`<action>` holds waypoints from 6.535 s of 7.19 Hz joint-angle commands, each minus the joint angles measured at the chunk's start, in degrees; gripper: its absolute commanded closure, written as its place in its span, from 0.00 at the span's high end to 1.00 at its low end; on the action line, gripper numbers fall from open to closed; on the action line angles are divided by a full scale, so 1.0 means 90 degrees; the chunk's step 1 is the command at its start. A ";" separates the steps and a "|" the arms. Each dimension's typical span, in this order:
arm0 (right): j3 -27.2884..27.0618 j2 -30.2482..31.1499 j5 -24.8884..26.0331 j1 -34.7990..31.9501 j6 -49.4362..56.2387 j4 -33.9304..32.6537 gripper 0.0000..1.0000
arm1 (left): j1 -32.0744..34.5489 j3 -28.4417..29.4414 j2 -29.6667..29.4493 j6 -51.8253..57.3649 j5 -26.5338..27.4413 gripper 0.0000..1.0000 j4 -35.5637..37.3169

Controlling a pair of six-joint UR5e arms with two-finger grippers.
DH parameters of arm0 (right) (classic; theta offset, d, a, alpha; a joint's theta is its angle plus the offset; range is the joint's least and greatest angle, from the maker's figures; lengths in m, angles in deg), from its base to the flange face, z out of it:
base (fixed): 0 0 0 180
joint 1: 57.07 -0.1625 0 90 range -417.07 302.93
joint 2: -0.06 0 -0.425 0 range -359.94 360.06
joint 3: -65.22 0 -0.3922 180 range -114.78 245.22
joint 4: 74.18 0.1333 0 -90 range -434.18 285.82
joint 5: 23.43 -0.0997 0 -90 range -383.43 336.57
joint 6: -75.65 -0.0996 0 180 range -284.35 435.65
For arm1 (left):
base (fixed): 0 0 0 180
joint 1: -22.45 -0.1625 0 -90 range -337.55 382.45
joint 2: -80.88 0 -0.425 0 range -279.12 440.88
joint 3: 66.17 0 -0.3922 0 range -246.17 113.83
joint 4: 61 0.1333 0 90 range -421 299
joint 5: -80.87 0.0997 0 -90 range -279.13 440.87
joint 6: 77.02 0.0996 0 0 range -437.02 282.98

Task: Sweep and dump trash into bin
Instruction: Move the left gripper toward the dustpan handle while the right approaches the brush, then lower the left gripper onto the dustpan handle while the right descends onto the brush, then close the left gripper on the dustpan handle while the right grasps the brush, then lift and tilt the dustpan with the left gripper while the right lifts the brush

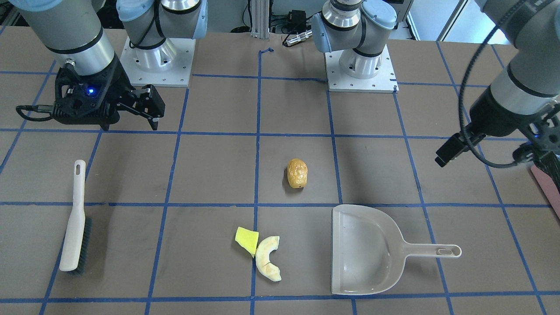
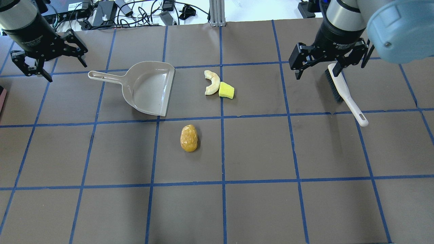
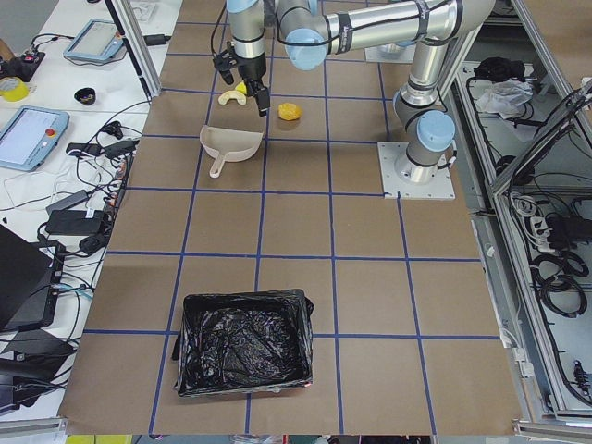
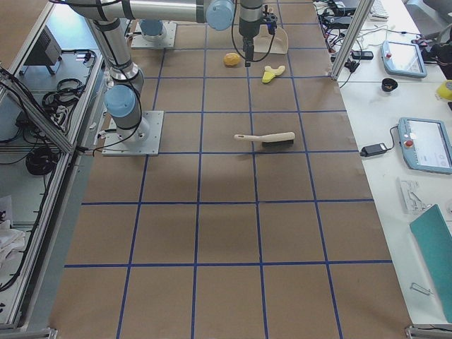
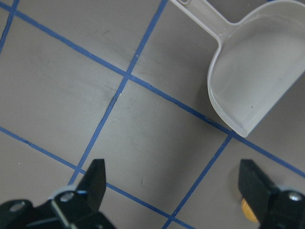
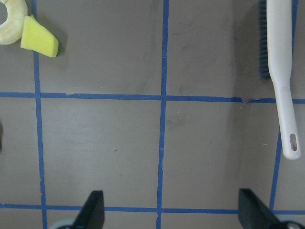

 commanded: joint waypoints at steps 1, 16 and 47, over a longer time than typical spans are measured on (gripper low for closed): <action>-0.0318 -0.0045 -0.0006 0.0026 0.0090 -0.0024 1.00 | -0.0264 0.0048 -0.0377 -0.0908 0.0120 1.00 0.0629; -0.2155 -0.0758 0.0617 0.2224 0.2659 -0.2114 1.00 | 0.0526 0.1045 -0.3111 -0.7001 0.1086 0.79 0.1646; -0.2428 -0.1032 -0.0796 0.2097 0.1989 -0.3365 0.00 | 0.2030 0.1739 -0.3601 -0.8507 0.0990 0.00 0.0582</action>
